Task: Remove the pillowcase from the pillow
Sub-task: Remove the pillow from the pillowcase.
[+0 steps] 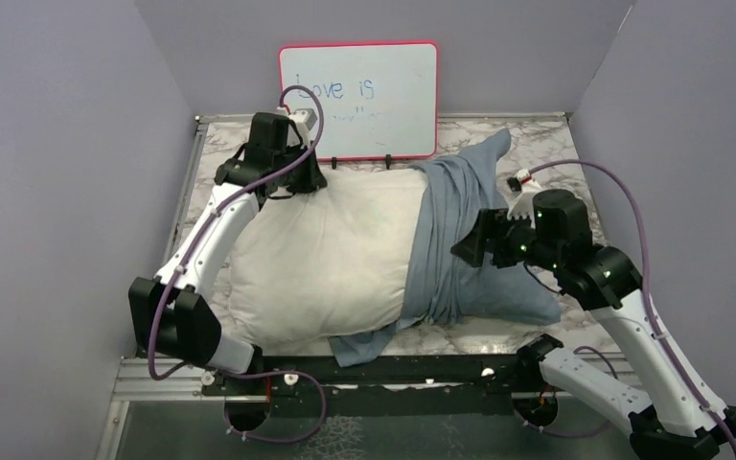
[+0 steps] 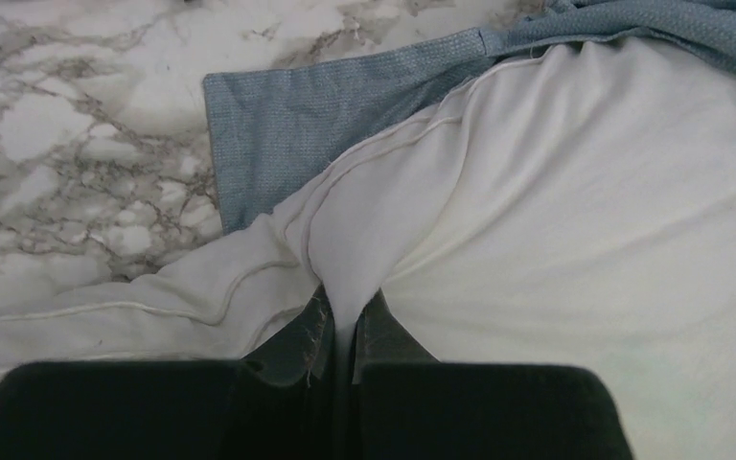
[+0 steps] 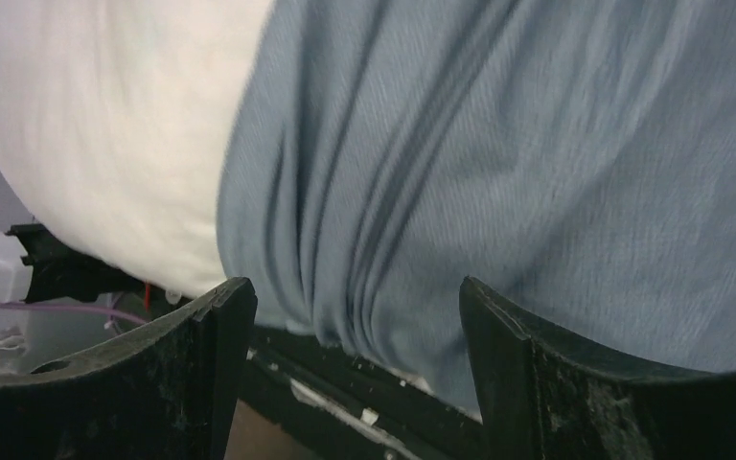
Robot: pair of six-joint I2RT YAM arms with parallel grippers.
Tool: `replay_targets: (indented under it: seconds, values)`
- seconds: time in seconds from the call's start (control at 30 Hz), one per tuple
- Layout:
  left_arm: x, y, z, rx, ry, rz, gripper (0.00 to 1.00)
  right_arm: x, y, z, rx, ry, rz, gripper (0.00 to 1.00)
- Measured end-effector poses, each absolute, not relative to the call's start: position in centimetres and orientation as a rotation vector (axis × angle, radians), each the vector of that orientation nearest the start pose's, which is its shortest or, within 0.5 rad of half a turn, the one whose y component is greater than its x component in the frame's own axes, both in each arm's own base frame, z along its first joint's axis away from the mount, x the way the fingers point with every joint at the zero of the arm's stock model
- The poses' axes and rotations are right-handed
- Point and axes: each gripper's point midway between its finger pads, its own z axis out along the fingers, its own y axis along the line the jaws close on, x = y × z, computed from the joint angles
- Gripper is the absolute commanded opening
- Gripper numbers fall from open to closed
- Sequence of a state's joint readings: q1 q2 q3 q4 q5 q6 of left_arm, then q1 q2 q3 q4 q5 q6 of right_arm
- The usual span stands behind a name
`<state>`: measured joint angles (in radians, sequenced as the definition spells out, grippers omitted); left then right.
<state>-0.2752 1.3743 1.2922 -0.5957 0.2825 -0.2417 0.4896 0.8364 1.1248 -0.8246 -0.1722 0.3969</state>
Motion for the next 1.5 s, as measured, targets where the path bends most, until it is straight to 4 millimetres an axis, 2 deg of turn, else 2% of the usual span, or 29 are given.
replay_targets:
  seconds: [0.1,0.17,0.2,0.23,0.27,0.3,0.33,0.43,0.53,0.63,0.7,0.77,0.83,0.87,1.03,1.17,1.27,1.37,1.5]
  values:
    - [38.1,-16.4,23.6,0.223,2.272,-0.555,0.00,18.2,15.5,24.6,-0.142,2.281,0.728,0.83]
    - [39.7,-16.4,23.7,0.231,2.269,-0.532,0.00,17.0,15.2,23.7,-0.104,2.313,0.751,0.84]
    - [40.4,-16.4,23.8,0.235,2.267,-0.521,0.15,16.5,15.1,23.6,-0.091,2.316,0.762,0.84]
    - [41.1,-16.4,23.9,0.235,2.266,-0.512,0.45,16.1,15.0,23.7,-0.080,2.313,0.773,0.85]
    - [41.8,-16.3,24.0,0.234,2.263,-0.500,0.71,15.8,14.9,23.9,-0.073,2.308,0.782,0.85]
    - [42.3,-16.2,24.0,0.234,2.261,-0.490,0.89,15.6,14.9,24.0,-0.068,2.303,0.789,0.85]
    - [42.7,-16.0,24.1,0.223,2.257,-0.479,0.97,15.5,14.8,24.1,-0.065,2.298,0.792,0.85]
    - [43.6,-15.1,25.8,0.191,2.211,-0.455,0.99,15.5,14.8,23.5,-0.062,2.332,0.780,0.85]
    - [43.2,-14.5,28.1,0.177,2.155,-0.455,0.99,15.9,15.1,22.5,-0.060,2.386,0.760,0.85]
    - [40.8,-14.2,31.1,0.167,2.083,-0.488,0.99,16.1,15.3,20.8,-0.056,2.444,0.748,0.85]
    - [37.6,-14.3,33.6,0.163,2.011,-0.551,0.99,16.0,15.5,19.6,-0.042,2.481,0.748,0.85]
    - [34.1,-14.4,34.9,0.157,1.961,-0.624,0.99,16.1,15.7,18.9,-0.017,2.497,0.756,0.85]
    - [31.2,-14.6,34.6,0.146,1.947,-0.693,0.99,16.4,16.0,18.7,0.016,2.488,0.778,0.85]
    - [29.1,-14.9,34.0,0.139,1.947,-0.747,0.99,16.6,16.2,18.6,0.030,2.479,0.793,0.85]
    - [21.9,-17.2,28.0,0.147,2.069,-0.962,0.99,17.3,17.2,18.3,0.098,2.451,0.860,0.85]
    - [17.2,-18.6,23.4,0.093,2.199,-1.090,0.99,17.9,17.8,18.3,0.132,2.450,0.888,0.85]
    - [14.7,-18.6,22.4,0.039,2.215,-1.162,0.99,18.2,18.0,18.2,0.145,2.454,0.892,0.85]
    - [13.1,-18.3,22.0,-0.045,2.188,-1.230,0.99,18.3,18.0,18.3,0.156,2.448,0.897,0.85]
    - [12.2,-17.7,19.9,-0.194,2.189,-1.272,0.99,18.4,18.0,18.5,0.169,2.431,0.909,0.85]
